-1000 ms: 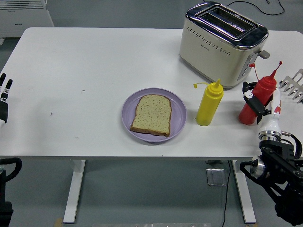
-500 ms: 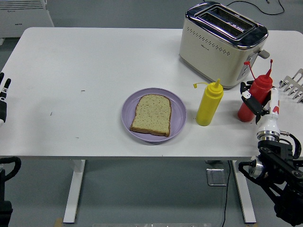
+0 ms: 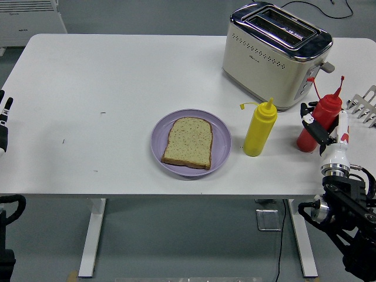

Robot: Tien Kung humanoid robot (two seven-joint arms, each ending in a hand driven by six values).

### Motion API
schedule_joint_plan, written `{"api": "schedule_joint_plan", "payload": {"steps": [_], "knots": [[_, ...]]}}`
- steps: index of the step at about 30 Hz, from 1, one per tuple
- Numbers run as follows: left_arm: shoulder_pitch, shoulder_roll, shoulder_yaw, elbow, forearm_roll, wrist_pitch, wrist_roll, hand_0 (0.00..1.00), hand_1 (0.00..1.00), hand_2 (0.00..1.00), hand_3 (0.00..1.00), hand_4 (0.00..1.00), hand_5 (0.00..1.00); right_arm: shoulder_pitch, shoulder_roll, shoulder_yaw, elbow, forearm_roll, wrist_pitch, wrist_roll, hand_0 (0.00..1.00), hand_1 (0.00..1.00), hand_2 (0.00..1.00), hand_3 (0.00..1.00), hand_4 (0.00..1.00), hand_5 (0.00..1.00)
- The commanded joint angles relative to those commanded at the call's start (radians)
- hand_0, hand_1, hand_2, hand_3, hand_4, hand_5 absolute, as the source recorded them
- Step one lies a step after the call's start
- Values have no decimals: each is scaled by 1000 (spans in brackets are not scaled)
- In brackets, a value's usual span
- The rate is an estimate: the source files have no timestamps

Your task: Pick up the cup,pour liquid into bread,place the cup on the desk

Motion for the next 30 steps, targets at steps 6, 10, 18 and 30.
{"api": "schedule_joint_plan", "payload": {"steps": [6,10,18,30], "knots": [[0,0,-1,0,0,0,0,825,831,845,741,664,998,-13,-5,0,16,2,-3,0,262,279,376,378,746,97],[1,0,0,0,0,0,0,825,830,844,741,665,998,-16,-5,-3,19,-2,0,0,261,283,379,383,743,95],[-1,0,-1,0,0,0,0,824,831,843,740,665,998,-25,-7,-7,34,-6,1,0,334,369,430,448,742,87],[-2,1,-1,0,-1,1,0,824,831,843,741,666,998,-49,-16,7,71,-44,33,0,723,644,666,886,743,94]]}}
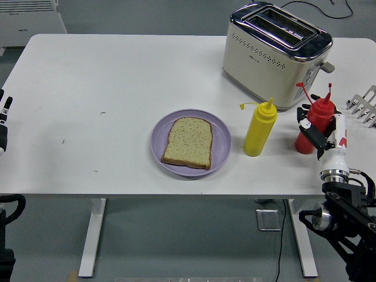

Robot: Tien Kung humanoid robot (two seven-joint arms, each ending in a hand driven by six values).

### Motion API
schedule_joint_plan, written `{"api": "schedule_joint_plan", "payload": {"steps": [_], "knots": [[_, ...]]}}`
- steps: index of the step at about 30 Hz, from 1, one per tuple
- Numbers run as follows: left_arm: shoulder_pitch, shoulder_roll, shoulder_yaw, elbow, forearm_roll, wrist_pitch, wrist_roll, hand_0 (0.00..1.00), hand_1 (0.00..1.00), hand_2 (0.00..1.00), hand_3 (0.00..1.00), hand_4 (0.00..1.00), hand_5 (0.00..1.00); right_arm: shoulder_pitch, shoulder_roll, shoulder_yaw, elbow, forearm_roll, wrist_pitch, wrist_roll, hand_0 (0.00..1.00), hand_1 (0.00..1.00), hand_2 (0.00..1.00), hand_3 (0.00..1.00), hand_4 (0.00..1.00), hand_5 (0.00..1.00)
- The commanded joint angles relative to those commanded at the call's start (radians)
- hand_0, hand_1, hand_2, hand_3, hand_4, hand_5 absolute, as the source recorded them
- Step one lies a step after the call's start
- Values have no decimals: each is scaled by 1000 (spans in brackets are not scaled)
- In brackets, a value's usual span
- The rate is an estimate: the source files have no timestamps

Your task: Pick up the cup,pour liquid into bread,place the cup on the desk

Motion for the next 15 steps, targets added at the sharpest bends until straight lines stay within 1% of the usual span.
{"api": "schedule_joint_plan", "payload": {"steps": [2,3,8,9,14,15], "knots": [[0,0,0,0,0,0,0,824,831,843,741,666,998,-3,-1,3,4,-5,3,0,723,644,666,886,743,94],[0,0,0,0,0,0,0,824,831,843,740,666,998,-7,-3,7,8,-11,4,0,818,733,795,956,756,105],[0,0,0,0,0,0,0,824,831,843,740,666,998,-22,-4,25,13,-30,11,-12,818,733,795,956,756,105],[0,0,1,-1,0,0,-1,825,832,844,741,667,998,-27,-6,30,14,-37,15,-17,892,817,898,998,760,106],[-1,1,3,-1,1,0,-1,825,832,844,741,667,998,-51,-14,54,33,-70,35,-40,892,817,898,998,760,106],[0,1,3,0,1,0,-1,827,832,846,741,667,998,-58,-16,60,39,-79,41,-45,935,872,976,998,780,120]]}}
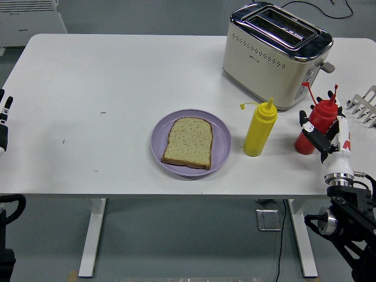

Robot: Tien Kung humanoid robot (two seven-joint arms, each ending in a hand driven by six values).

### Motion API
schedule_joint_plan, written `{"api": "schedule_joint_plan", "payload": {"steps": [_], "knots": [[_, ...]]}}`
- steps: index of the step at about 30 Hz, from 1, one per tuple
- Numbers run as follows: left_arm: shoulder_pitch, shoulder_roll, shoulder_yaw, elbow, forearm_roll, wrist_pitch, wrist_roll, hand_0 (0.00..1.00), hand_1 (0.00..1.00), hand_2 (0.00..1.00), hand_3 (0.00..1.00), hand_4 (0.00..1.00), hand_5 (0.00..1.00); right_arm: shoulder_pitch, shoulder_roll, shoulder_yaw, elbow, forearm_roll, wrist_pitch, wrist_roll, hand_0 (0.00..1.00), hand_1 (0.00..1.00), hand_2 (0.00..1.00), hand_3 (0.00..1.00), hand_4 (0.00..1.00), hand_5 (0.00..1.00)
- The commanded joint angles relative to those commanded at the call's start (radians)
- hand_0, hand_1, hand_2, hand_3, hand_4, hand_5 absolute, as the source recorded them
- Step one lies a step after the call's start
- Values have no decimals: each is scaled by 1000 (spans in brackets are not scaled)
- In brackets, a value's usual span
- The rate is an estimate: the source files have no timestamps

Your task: Pick up the cup,pour liquid into bread,place the cup on the desk

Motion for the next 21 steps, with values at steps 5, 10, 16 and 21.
{"api": "schedule_joint_plan", "payload": {"steps": [5,10,16,21], "knots": [[1,0,3,0,0,0,0,827,832,846,741,667,998,-37,-13,35,39,-40,21,-18,935,872,976,998,780,120],[3,1,5,0,0,1,0,828,834,846,742,666,998,-97,-41,74,113,-95,51,-36,947,888,998,998,795,140],[5,2,6,0,-1,2,0,828,834,847,742,666,998,-176,-65,123,208,-149,65,-49,978,903,998,998,809,159],[2,4,10,-1,-2,2,1,829,834,847,742,666,998,-245,-91,192,286,-154,89,-65,998,943,998,998,827,185]]}}
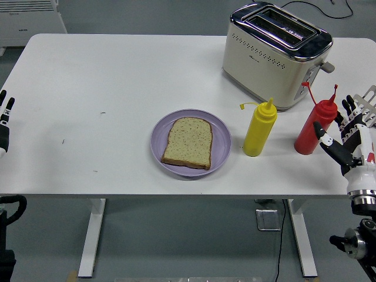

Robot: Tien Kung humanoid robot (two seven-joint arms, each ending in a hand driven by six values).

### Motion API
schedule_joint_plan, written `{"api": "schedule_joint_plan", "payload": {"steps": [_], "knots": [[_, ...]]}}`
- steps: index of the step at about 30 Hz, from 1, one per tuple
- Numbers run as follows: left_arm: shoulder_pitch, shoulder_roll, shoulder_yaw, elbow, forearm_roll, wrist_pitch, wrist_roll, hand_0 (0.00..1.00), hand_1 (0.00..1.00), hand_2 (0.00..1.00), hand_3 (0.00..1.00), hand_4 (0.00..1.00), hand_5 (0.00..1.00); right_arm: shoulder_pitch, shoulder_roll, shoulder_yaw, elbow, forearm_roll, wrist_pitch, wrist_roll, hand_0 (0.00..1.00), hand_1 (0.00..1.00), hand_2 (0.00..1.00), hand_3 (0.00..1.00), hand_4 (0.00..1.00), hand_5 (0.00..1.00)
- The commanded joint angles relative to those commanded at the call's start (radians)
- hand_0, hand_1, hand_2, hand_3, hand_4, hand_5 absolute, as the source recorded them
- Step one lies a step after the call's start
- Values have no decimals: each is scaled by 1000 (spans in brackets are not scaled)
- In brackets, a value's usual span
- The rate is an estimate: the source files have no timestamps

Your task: Pick up the cup,pour liquid into bread,place the cup on the desk

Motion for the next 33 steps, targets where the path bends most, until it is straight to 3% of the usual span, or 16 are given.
{"api": "schedule_joint_plan", "payload": {"steps": [8,9,11,14,15,20,21,24,33], "knots": [[-7,4,-5,-1,0,1,0,830,836,848,742,666,998,-101,-26,138,121,108,85,6,998,938,998,998,835,206],[-7,4,-5,-1,0,1,0,830,836,848,743,666,998,-105,-27,144,127,114,90,5,974,909,975,998,863,333],[-8,4,-5,-2,0,1,0,830,836,848,743,666,998,-117,-25,169,148,134,119,-17,974,909,975,998,863,333],[-8,3,-4,-1,0,2,0,830,836,848,743,666,998,-109,-20,206,155,207,192,-58,974,909,975,998,863,333],[-9,3,-4,-1,0,1,0,831,836,849,743,664,998,-103,-16,217,152,234,217,-71,947,893,952,983,850,484],[-7,2,-3,-1,-1,2,0,831,836,849,743,664,998,-67,8,287,121,425,309,-118,947,893,952,983,850,484],[-7,2,-3,-1,-1,3,0,830,835,849,744,666,998,-61,11,296,115,466,315,-123,942,879,927,966,830,547],[-7,1,-4,-1,-1,4,0,830,835,849,744,666,998,-32,29,330,82,568,331,-143,942,879,927,966,830,547],[-7,1,-5,-1,-1,5,0,830,835,848,743,667,998,10,65,368,36,569,327,-158,936,872,921,956,815,599]]}}
